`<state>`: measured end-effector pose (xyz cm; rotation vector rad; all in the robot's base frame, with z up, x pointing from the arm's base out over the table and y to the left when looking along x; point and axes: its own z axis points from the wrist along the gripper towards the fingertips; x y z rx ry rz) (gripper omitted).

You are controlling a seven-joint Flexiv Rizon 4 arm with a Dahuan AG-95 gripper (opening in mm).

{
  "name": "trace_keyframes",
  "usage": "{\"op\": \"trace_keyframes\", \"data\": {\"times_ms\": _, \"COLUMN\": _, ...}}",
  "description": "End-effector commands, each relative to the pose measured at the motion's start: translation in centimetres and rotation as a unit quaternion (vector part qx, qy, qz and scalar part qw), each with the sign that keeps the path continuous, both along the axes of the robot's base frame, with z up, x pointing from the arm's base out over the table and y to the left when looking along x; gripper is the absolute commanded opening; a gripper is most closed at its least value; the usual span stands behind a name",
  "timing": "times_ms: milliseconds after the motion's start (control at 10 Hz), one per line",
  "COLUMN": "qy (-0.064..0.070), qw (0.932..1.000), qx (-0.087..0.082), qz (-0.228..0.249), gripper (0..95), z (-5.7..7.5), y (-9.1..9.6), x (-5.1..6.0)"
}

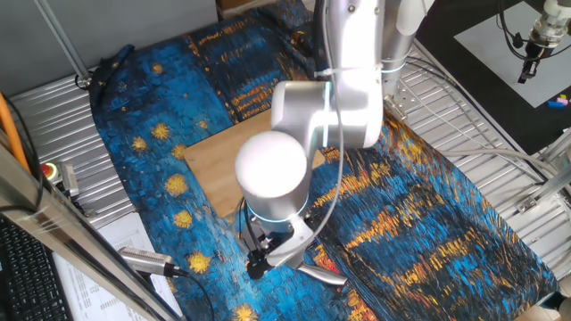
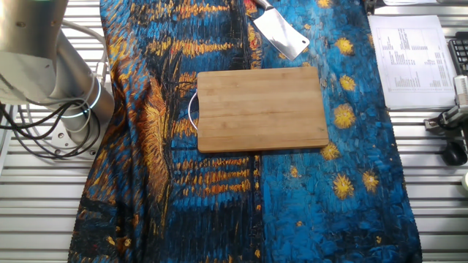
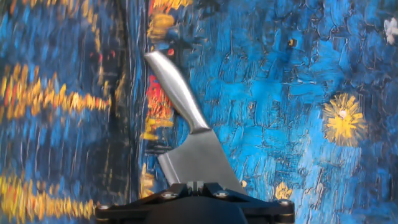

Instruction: Put the knife on the cutting board

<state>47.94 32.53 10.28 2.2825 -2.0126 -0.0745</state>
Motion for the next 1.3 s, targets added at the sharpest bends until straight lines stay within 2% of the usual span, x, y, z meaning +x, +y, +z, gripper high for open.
{"op": "trace_keyframes", "data": {"times_ms": 100, "qy": -0.028, "qw": 0.9991, "qx": 0.008, "qz": 0.032, "gripper": 0.0, "z": 0.0, "y": -0.2, "x": -0.1}}
{"op": "trace_keyframes", "data": {"times_ms": 300, "qy": -0.039, "qw": 0.9962, "qx": 0.010, "qz": 0.077, "gripper": 0.0, "z": 0.0, "y": -0.2, "x": -0.1}}
{"op": "trace_keyframes", "data": {"times_ms": 400, "qy": -0.046, "qw": 0.9939, "qx": 0.004, "qz": 0.100, "gripper": 0.0, "z": 0.0, "y": -0.2, "x": -0.1}}
{"op": "trace_keyframes", "data": {"times_ms": 600, "qy": -0.042, "qw": 0.9933, "qx": 0.015, "qz": 0.107, "gripper": 0.0, "z": -0.3, "y": 0.6, "x": -0.2}}
{"op": "trace_keyframes", "data": {"times_ms": 700, "qy": -0.042, "qw": 0.9937, "qx": 0.015, "qz": 0.103, "gripper": 19.0, "z": -0.5, "y": 1.5, "x": -0.4}}
{"op": "trace_keyframes", "data": {"times_ms": 800, "qy": -0.043, "qw": 0.9943, "qx": 0.014, "qz": 0.096, "gripper": 19.0, "z": -0.8, "y": 2.3, "x": -0.6}}
{"op": "trace_keyframes", "data": {"times_ms": 900, "qy": -0.043, "qw": 0.9939, "qx": 0.015, "qz": 0.100, "gripper": 19.0, "z": -1.3, "y": 3.1, "x": -0.8}}
{"op": "trace_keyframes", "data": {"times_ms": 1100, "qy": -0.045, "qw": 0.9925, "qx": 0.034, "qz": 0.108, "gripper": 19.0, "z": -3.0, "y": 3.5, "x": -1.2}}
{"op": "trace_keyframes", "data": {"times_ms": 1200, "qy": -0.044, "qw": 0.9926, "qx": 0.036, "qz": 0.107, "gripper": 19.0, "z": -3.8, "y": 3.6, "x": -1.4}}
{"op": "trace_keyframes", "data": {"times_ms": 1300, "qy": -0.044, "qw": 0.9922, "qx": 0.037, "qz": 0.111, "gripper": 19.0, "z": -4.1, "y": 3.7, "x": -1.5}}
